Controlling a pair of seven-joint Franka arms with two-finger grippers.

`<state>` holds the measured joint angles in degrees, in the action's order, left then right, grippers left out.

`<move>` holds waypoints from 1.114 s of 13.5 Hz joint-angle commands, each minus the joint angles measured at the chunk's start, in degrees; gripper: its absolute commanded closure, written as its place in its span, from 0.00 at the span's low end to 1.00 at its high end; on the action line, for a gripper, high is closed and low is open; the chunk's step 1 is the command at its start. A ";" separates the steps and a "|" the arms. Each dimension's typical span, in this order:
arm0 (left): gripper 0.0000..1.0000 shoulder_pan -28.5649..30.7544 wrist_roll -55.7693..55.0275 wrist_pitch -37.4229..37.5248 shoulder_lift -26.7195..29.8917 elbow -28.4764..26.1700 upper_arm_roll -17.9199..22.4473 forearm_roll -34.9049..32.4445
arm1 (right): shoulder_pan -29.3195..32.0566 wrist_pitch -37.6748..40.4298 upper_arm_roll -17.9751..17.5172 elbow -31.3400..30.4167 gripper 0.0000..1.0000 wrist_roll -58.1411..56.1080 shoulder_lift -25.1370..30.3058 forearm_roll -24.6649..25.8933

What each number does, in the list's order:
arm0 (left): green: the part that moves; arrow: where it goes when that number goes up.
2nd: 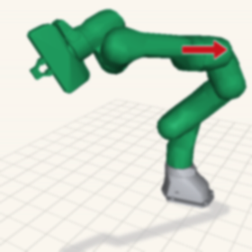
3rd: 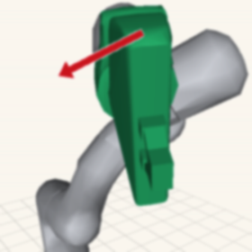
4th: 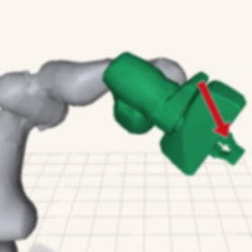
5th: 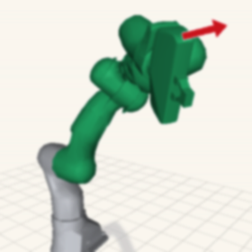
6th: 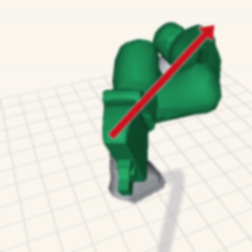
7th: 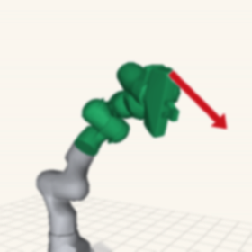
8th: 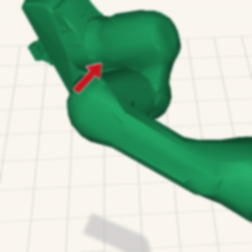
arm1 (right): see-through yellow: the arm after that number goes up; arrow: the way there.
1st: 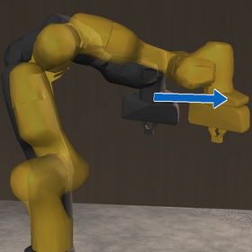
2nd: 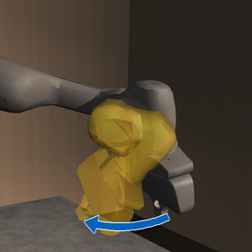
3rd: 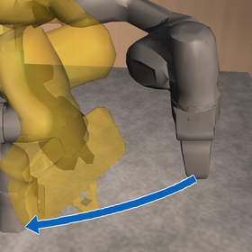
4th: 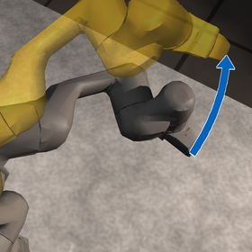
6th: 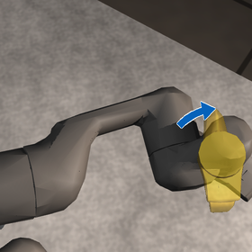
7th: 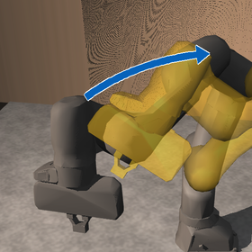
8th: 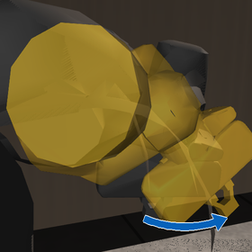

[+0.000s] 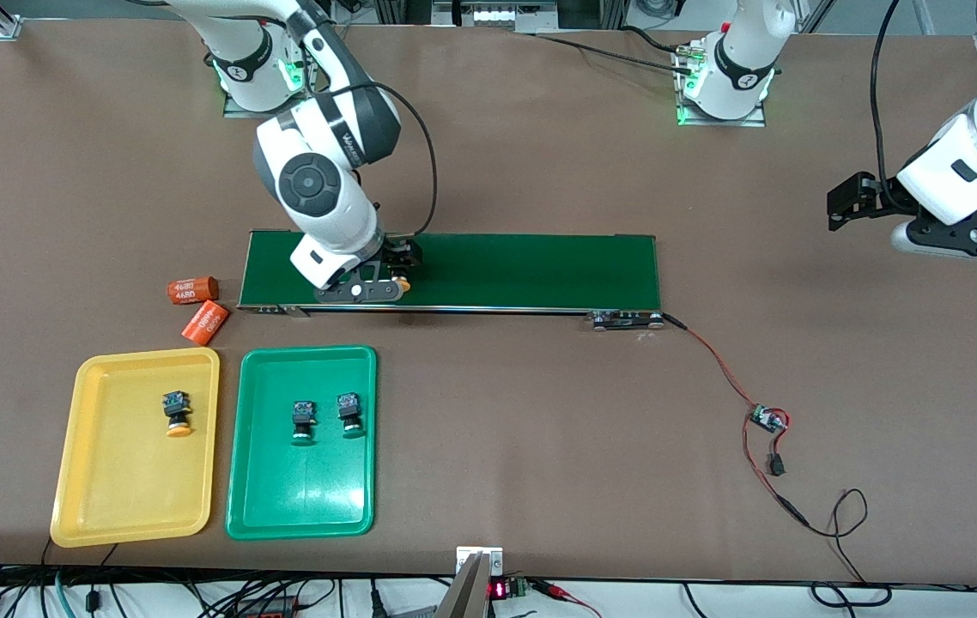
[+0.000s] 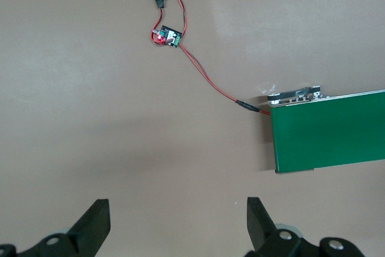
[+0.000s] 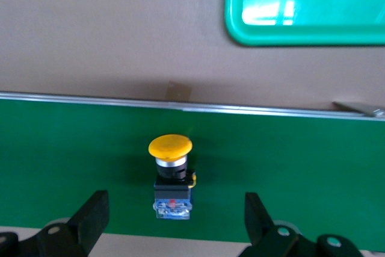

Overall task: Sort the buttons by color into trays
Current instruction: 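Return the right gripper to the belt and grasp the second yellow button, then place the second yellow button in the yellow tray with the right gripper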

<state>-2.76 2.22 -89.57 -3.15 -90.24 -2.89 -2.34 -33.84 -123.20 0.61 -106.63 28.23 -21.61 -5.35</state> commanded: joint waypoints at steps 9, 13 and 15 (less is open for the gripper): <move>0.00 0.21 0.16 1.42 -0.10 1.38 -0.45 -1.09 | -0.35 -7.57 -0.53 -8.86 0.00 1.83 -1.16 0.16; 0.00 0.21 0.16 1.42 -0.10 1.30 -0.36 -1.09 | 0.53 -7.49 -0.53 -10.27 0.52 -0.01 -1.07 0.17; 0.00 0.21 0.16 1.42 -0.10 1.29 -0.36 -1.09 | 0.62 -7.40 -0.44 -9.92 0.69 0.77 -0.98 -0.01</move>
<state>-2.76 2.22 -89.48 -3.15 -90.16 -2.93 -2.34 -33.77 -129.94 0.42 -115.75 28.97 -23.51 -5.32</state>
